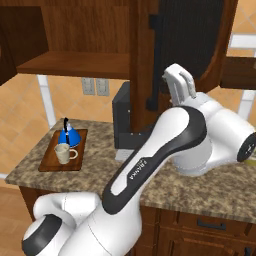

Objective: Pick the kettle from the counter and place it on the tray. Then pick the mug from the cabinet and place it on the tray. Then close the cabinet doors.

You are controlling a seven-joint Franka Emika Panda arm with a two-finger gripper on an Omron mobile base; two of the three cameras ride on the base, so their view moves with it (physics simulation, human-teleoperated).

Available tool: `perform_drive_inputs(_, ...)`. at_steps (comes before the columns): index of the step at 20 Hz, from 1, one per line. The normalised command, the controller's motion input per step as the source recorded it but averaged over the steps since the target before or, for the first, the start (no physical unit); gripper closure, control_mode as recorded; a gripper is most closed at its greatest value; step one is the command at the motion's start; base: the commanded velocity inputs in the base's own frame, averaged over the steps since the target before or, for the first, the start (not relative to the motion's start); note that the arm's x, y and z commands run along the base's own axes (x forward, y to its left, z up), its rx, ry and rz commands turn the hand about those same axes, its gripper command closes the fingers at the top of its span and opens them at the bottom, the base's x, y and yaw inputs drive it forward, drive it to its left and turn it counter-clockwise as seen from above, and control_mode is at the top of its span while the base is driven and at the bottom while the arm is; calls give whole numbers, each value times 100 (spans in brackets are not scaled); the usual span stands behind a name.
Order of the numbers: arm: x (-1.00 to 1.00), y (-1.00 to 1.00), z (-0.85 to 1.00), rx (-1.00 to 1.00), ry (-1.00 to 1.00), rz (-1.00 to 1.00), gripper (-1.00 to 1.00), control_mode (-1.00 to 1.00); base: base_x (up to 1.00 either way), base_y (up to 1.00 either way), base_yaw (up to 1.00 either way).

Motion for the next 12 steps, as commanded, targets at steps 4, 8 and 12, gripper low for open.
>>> perform_drive_inputs(4,61,47,-12,0,6,7,-100,-100,0,0,0)
perform_drive_inputs(8,45,65,-36,-3,0,-3,-100,-100,0,0,0)
perform_drive_inputs(12,63,67,-8,-3,1,-10,-100,-100,0,0,0)
